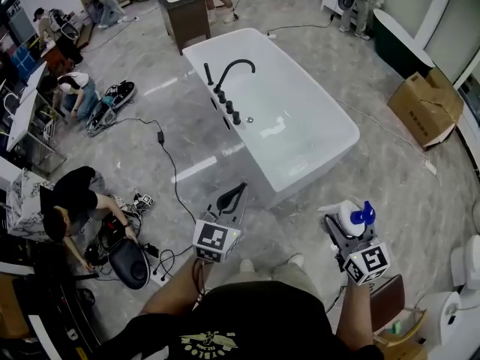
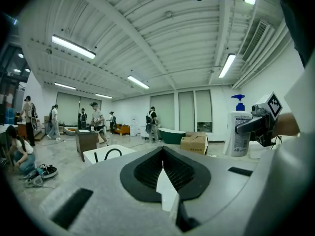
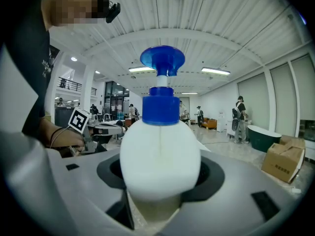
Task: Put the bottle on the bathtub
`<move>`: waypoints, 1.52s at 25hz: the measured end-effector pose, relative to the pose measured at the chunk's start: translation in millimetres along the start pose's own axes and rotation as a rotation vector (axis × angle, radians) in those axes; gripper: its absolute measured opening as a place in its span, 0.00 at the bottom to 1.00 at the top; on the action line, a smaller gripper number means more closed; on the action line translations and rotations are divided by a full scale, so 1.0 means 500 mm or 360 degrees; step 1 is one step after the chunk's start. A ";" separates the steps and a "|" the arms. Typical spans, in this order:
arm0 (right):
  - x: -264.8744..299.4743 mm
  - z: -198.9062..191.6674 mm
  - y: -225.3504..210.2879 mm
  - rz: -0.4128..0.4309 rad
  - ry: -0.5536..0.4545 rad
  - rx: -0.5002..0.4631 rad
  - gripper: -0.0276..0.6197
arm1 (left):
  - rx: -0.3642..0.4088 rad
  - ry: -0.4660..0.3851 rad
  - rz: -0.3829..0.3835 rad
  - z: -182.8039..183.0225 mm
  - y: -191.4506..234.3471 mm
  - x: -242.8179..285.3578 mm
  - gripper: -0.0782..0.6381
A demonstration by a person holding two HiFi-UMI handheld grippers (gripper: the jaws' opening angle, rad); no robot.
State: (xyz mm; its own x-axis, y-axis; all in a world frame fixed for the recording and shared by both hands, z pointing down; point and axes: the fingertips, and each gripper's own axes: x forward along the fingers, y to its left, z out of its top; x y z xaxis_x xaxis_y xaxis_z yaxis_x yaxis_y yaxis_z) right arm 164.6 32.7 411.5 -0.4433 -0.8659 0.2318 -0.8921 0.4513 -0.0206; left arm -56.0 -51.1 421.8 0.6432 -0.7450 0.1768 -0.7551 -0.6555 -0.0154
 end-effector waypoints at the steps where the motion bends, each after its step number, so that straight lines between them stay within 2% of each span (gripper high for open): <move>1: 0.005 0.001 -0.004 -0.0001 -0.0005 0.0007 0.46 | 0.0002 0.0000 0.0001 0.000 0.003 0.004 0.12; 8: 0.059 0.013 -0.046 0.0056 -0.0029 0.0032 0.46 | 0.0008 -0.0019 0.0011 0.023 0.012 0.045 0.12; 12: 0.103 0.023 -0.087 0.0115 -0.0045 0.0017 0.46 | 0.0023 -0.0039 0.0070 0.031 0.035 0.082 0.12; 20: 0.187 0.035 -0.224 0.0217 -0.0038 -0.0007 0.46 | -0.0011 -0.0052 0.0165 0.061 0.058 0.227 0.12; 24: 0.221 0.045 -0.293 0.0252 -0.0035 0.0013 0.46 | 0.0044 -0.0057 0.0174 0.096 0.047 0.301 0.12; 27: 0.240 0.052 -0.340 0.0273 -0.0031 -0.0006 0.46 | -0.0002 -0.0098 0.0194 0.106 0.044 0.346 0.12; 32: 0.276 0.057 -0.429 0.0344 -0.0017 -0.0009 0.46 | -0.0023 -0.0024 0.0294 0.100 0.045 0.413 0.12; 38: 0.301 0.048 -0.503 0.0446 0.0012 -0.0027 0.46 | -0.0074 -0.0014 0.0441 0.096 0.038 0.447 0.12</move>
State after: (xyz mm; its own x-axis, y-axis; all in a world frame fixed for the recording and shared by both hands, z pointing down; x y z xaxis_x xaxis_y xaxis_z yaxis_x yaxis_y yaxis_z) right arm 320.2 -216.4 428.4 -0.6719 -0.7051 0.2267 -0.7332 0.6765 -0.0689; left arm 79.5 -236.0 413.9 0.4121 -0.8964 0.1635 -0.9073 -0.4201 -0.0167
